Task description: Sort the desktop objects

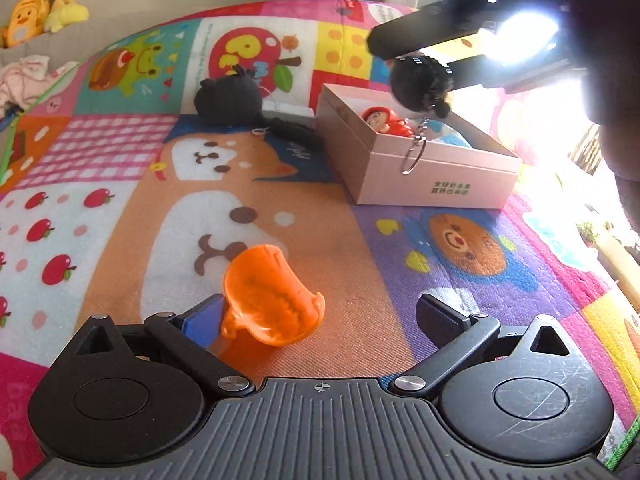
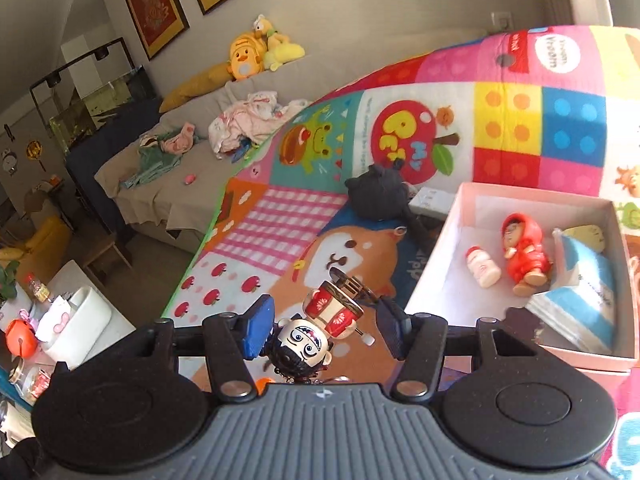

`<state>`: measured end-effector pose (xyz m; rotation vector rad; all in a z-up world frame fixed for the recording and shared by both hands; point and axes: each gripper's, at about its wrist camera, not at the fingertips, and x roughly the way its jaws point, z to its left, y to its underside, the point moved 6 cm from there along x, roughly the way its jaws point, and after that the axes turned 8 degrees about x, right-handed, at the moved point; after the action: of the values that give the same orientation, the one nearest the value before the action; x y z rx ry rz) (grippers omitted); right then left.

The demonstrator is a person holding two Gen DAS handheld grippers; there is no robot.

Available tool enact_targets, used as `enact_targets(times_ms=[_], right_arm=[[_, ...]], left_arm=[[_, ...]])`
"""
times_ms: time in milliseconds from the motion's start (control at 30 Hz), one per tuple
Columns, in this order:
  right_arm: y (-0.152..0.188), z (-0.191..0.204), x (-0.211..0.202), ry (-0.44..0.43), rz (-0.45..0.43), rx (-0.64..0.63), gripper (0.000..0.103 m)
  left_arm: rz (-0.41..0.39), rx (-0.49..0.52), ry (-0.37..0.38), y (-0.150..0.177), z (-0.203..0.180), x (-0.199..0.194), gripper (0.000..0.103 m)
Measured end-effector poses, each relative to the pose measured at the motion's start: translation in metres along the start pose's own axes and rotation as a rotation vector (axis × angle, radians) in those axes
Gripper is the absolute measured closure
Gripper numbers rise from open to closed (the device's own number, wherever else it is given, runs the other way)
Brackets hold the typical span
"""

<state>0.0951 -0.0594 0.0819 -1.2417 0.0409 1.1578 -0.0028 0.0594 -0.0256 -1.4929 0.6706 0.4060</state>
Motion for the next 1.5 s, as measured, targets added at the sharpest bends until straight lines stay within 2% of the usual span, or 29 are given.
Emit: enact_targets(times_ms=[167,333,467,600,700,767,867,933,967,1100,1200,1267,1333,1400,1500], right_arm=[[0.034,-0.044,-0.021,0.167,0.005,-0.026,0.046],[0.075,-0.095,-0.029,0.279,0.044,0.053,0.046],[0.096,-0.119,-0.034,0.313,0.052,0.103,0.047],[0.107,-0.123,-0.037,0.357,0.021,0.057,0.046],[0.104,-0.12,-0.04,0.345,0.017,0.029,0.046],[0.09,-0.111,-0.045,0.337,-0.007,-0.013,0.044],[0.057,-0.091,-0.052,0.295,-0.055,-0.071,0.034],[0.022,-0.073,-0.048,0.235,-0.062,-0.092,0.027],[0.005,-0.067,-0.042,0.2,-0.053,-0.086,0.026],[-0.063,-0.053,0.008,0.136,0.025,0.005,0.017],[-0.107,-0.054,0.065,0.162,0.085,0.079,0.017],[-0.131,-0.061,0.106,0.222,0.104,0.126,0.026],[-0.148,-0.071,0.147,0.263,0.152,0.153,0.049],[-0.158,-0.087,0.187,0.311,0.207,0.216,0.051],[-0.166,-0.102,0.23,0.389,0.24,0.255,0.051]], left_arm=[[0.016,-0.006,0.043,-0.004,-0.012,0.013,0.001],[0.022,0.021,0.081,-0.016,-0.031,0.03,0.0],[0.024,0.03,0.094,-0.028,-0.045,0.045,0.0],[0.024,0.061,0.085,-0.034,-0.052,0.047,0.0],[0.006,0.09,0.054,-0.035,-0.05,0.043,0.0],[-0.009,0.07,0.02,-0.039,-0.039,0.041,0.0],[-0.059,0.004,-0.036,-0.05,-0.012,0.035,0.0],[-0.091,-0.043,-0.087,-0.057,0.01,0.034,0.0],[-0.106,-0.059,-0.115,-0.061,0.021,0.035,0.0],[-0.136,-0.113,-0.257,-0.066,0.065,0.045,0.0],[-0.135,-0.199,-0.282,-0.061,0.09,0.051,0.0],[-0.133,-0.239,-0.275,-0.057,0.099,0.052,0.0],[-0.133,-0.261,-0.269,-0.054,0.103,0.051,0.0],[-0.136,-0.27,-0.256,-0.053,0.105,0.052,0.0],[-0.124,-0.282,-0.233,-0.051,0.103,0.054,0.0]])
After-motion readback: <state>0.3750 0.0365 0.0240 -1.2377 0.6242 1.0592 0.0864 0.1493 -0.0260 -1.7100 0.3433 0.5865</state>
